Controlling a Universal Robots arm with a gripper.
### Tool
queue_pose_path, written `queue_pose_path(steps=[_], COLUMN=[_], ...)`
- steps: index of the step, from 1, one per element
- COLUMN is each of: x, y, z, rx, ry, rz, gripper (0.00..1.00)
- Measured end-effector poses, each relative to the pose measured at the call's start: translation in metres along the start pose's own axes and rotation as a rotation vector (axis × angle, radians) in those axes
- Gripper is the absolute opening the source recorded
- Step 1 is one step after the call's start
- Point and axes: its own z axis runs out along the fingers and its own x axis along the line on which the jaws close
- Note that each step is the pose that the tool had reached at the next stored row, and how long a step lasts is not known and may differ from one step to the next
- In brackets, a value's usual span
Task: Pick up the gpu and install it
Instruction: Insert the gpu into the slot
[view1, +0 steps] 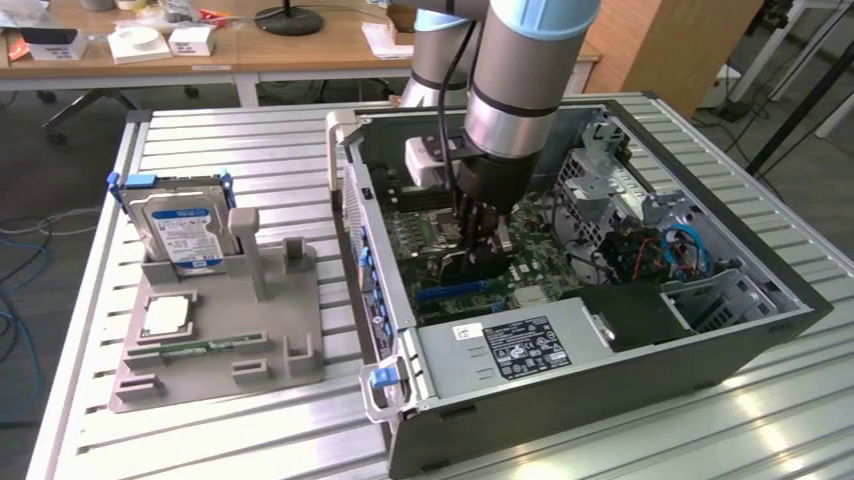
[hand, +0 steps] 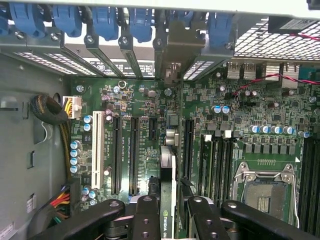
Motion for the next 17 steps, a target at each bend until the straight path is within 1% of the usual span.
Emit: queue_pose_path(steps=[17], x=[0.0], y=[-0.0006], z=[-0.0002], rx=[-0.0001], ry=[-0.0001], rz=[-0.012], gripper=[0.27])
